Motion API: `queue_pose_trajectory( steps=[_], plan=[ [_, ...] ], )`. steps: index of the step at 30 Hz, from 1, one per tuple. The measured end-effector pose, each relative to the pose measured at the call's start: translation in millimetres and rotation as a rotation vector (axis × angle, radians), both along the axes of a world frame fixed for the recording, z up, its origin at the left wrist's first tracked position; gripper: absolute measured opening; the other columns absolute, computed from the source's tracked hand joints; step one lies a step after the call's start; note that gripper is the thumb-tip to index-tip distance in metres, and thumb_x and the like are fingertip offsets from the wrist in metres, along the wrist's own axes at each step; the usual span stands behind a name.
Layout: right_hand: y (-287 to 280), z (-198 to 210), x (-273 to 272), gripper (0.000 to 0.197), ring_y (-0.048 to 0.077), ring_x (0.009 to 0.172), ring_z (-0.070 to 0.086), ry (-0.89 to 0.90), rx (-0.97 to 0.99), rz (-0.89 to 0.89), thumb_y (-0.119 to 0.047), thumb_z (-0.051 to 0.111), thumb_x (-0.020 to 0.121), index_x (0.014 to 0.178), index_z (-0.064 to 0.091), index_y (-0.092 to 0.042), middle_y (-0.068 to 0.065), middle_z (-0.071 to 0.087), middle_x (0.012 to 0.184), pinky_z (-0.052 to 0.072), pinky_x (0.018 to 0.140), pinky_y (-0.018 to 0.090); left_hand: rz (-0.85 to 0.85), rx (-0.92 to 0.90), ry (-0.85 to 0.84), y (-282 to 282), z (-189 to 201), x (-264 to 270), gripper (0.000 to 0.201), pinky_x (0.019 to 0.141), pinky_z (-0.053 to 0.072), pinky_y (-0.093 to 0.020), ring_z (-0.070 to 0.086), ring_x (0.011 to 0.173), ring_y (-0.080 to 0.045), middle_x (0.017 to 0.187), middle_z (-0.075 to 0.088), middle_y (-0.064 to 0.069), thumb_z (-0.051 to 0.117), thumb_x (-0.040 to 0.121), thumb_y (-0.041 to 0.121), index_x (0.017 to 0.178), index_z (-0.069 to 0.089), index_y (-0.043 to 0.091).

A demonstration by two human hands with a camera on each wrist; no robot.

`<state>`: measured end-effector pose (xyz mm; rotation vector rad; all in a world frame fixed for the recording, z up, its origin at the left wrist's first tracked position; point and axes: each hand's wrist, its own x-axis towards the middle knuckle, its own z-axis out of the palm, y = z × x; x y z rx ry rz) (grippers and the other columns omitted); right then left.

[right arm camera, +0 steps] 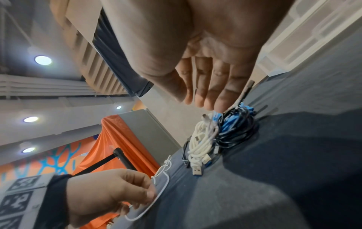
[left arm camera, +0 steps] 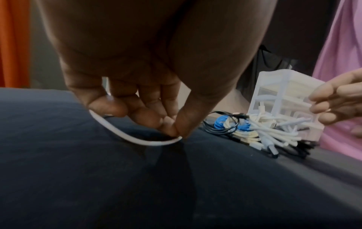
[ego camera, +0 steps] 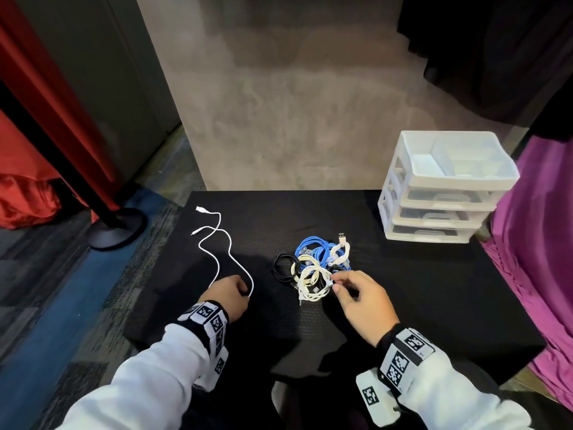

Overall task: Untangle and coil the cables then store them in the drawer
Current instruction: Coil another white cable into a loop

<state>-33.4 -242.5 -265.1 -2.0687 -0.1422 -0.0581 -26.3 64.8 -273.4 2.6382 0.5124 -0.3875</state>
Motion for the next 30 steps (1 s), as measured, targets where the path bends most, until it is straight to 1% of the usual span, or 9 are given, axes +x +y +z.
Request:
queue_pose_trajectory(
  steps=[3, 6, 11, 14, 18, 22, 24, 28, 30],
  plan=[
    [8.4, 9.2, -4.0, 0.023, 0.002, 0.092, 0.066, -0.005, 0.026, 0.048, -0.018, 0.070, 0.096, 0.098, 0.073, -0.040, -0.015, 0.072, 0.099, 0.051, 0.085, 0.018, -0.034, 0.040, -0.026, -4.9, 3.4, -3.2, 0.011, 0.088, 0.057, -0.037, 0.066, 0.084, -0.012, 0.084, 0.068, 0.015, 0.054, 0.080, 0.039, 0.082, 0.064, 0.033],
    [19.4, 17.2, -7.9, 0.019, 0.003, 0.086, 0.065, 0.014, 0.021, 0.121, -0.018, 0.069, 0.096, 0.097, 0.075, -0.037, -0.017, 0.073, 0.090, 0.048, 0.079, 0.013, -0.104, 0.124, -0.014, -10.5, 4.7, -11.2, 0.015, 0.095, 0.050, -0.038, 0.062, 0.097, -0.013, 0.101, 0.063, 0.015, 0.064, 0.084, 0.045, 0.093, 0.056, 0.035],
    [31.7, 24.6, -14.8, 0.012, 0.004, 0.087, 0.067, 0.053, 0.010, 0.204, -0.022, 0.068, 0.097, 0.097, 0.076, -0.031, -0.012, 0.075, 0.090, 0.052, 0.085, 0.019, -0.129, 0.129, 0.053, -14.5, 11.9, -19.3, 0.014, 0.098, 0.039, -0.036, 0.063, 0.094, -0.011, 0.092, 0.066, 0.013, 0.059, 0.087, 0.042, 0.094, 0.056, 0.031],
    [33.4, 23.9, -18.4, 0.019, 0.004, 0.082, 0.066, 0.052, 0.024, 0.209, -0.019, 0.068, 0.097, 0.108, 0.074, -0.033, -0.012, 0.073, 0.092, 0.051, 0.081, 0.019, -0.182, 0.092, -0.069, -22.9, 25.8, -28.4, 0.014, 0.091, 0.043, -0.033, 0.063, 0.084, -0.008, 0.083, 0.067, 0.013, 0.055, 0.088, 0.042, 0.091, 0.058, 0.028],
    [37.8, 35.4, -20.8, 0.050, 0.009, 0.082, 0.063, -0.009, 0.016, 0.413, -0.021, 0.073, 0.094, 0.139, 0.059, -0.038, -0.018, 0.058, 0.126, 0.048, 0.079, 0.014, -0.441, -0.135, -0.276, -54.2, 63.7, -47.7, 0.011, 0.071, 0.051, -0.028, 0.061, 0.071, -0.007, 0.077, 0.066, 0.010, 0.059, 0.089, 0.039, 0.091, 0.059, 0.028],
    [33.9, 59.2, -16.6, 0.005, 0.007, 0.081, 0.065, -0.023, 0.010, 0.433, -0.033, 0.069, 0.098, 0.100, 0.072, -0.030, -0.006, 0.072, 0.090, 0.055, 0.085, 0.035, -0.540, -0.289, -0.460, -74.5, 99.9, -54.4, 0.008, 0.063, 0.045, -0.023, 0.057, 0.063, -0.006, 0.069, 0.062, 0.012, 0.058, 0.096, 0.031, 0.092, 0.063, 0.028],
    [24.7, 74.2, -11.9, 0.016, 0.019, 0.072, 0.066, -0.004, 0.083, 0.376, -0.024, 0.066, 0.100, 0.085, 0.071, -0.023, 0.004, 0.070, 0.077, 0.058, 0.080, 0.045, -0.512, -0.355, -0.492, -71.5, 110.7, -52.9, 0.016, 0.059, 0.044, -0.024, 0.051, 0.058, -0.007, 0.064, 0.058, 0.009, 0.060, 0.098, 0.039, 0.088, 0.062, 0.027],
    [-9.6, 110.0, -0.2, 0.020, 0.015, 0.060, 0.059, -0.049, 0.378, 0.170, -0.008, 0.061, 0.102, 0.084, 0.070, -0.007, 0.005, 0.063, 0.067, 0.051, 0.063, 0.022, -0.490, -0.398, -0.572, -50.6, 123.3, -52.1, 0.029, 0.062, 0.049, -0.033, 0.055, 0.062, -0.016, 0.067, 0.060, 0.002, 0.056, 0.099, 0.049, 0.083, 0.062, 0.026],
    [-31.7, 121.4, 6.7, 0.020, 0.015, 0.059, 0.057, -0.068, 0.513, 0.098, -0.010, 0.060, 0.102, 0.086, 0.068, -0.002, 0.005, 0.061, 0.067, 0.051, 0.062, 0.020, -0.460, -0.384, -0.615, -38.9, 131.6, -52.9, 0.028, 0.061, 0.046, -0.027, 0.055, 0.062, -0.012, 0.068, 0.063, 0.003, 0.057, 0.100, 0.044, 0.082, 0.066, 0.025]
  ],
)
